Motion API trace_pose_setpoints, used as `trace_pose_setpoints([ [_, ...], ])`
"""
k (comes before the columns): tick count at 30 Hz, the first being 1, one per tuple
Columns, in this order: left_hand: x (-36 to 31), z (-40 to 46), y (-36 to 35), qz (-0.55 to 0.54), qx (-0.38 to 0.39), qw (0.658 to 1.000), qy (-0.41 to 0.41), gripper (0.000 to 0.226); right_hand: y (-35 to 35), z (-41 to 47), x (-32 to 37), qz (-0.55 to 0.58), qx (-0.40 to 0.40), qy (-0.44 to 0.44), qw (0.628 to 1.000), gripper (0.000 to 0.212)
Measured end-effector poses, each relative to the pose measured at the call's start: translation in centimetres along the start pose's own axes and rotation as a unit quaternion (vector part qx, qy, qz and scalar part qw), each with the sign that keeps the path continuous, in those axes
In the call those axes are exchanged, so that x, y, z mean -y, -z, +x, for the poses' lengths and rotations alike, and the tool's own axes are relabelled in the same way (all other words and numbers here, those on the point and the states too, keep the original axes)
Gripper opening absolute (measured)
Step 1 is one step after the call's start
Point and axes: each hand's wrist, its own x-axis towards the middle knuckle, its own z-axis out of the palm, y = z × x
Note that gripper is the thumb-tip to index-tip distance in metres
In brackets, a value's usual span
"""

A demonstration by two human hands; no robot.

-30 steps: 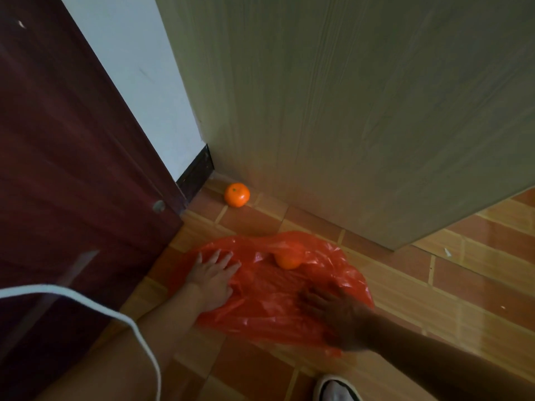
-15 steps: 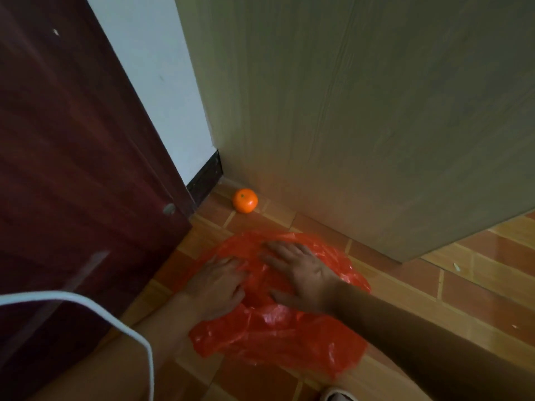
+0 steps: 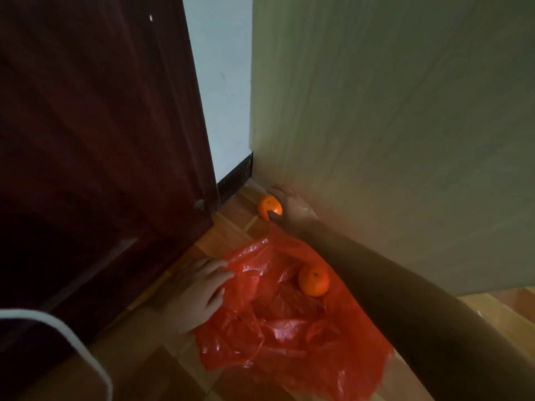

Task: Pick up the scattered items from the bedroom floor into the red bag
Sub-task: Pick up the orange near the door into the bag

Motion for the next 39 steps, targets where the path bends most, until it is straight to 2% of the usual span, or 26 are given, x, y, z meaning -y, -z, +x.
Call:
trace_pose_setpoints([
  [6, 0.1, -1.3, 1.0, -0.015, -0.009, 0.999, 0.029, 0.039, -2.3, 3.7, -1.2, -0.075, 0.115, -0.027, 0.99, 0.091],
  [10, 0.0, -2.0, 1.4, -0.027, -0.002, 0.999, 0.031, 0.038, -3.8, 4.6, -2.0, -0.085, 0.141, -0.034, 0.986, 0.091],
  [15, -0.1, -2.1, 0.9, -0.024, 0.003, 0.999, 0.035, 0.039, -4.3, 4.2, -2.0, -0.059, 0.101, -0.037, 0.992, 0.076],
  [21, -0.5, -0.9, 0.4, -0.024, 0.048, 0.998, 0.044, 0.038, -2.1, 2.3, -1.1, -0.012, 0.045, -0.027, 0.999, 0.091],
  [27, -1.4, -0.1, -0.4, -0.025, 0.089, 0.995, -0.02, 0.045, 1.7, -5.0, 1.2, 0.039, -0.062, -0.006, 0.997, 0.083],
  [30, -1.8, 0.3, -1.2, 0.003, 0.106, 0.994, -0.038, 0.048, 3.0, -11.0, 2.1, 0.042, -0.082, -0.011, 0.996, 0.081],
  [35, -2.4, 1.2, -2.0, 0.016, 0.134, 0.989, -0.062, 0.052, 1.4, -19.8, 2.1, -0.02, -0.003, -0.026, 0.999, 0.082],
  [39, -3.2, 1.4, -2.5, 0.039, 0.167, 0.982, -0.082, 0.057, -2.3, -21.9, 1.2, -0.024, 0.06, -0.029, 0.998, 0.081],
])
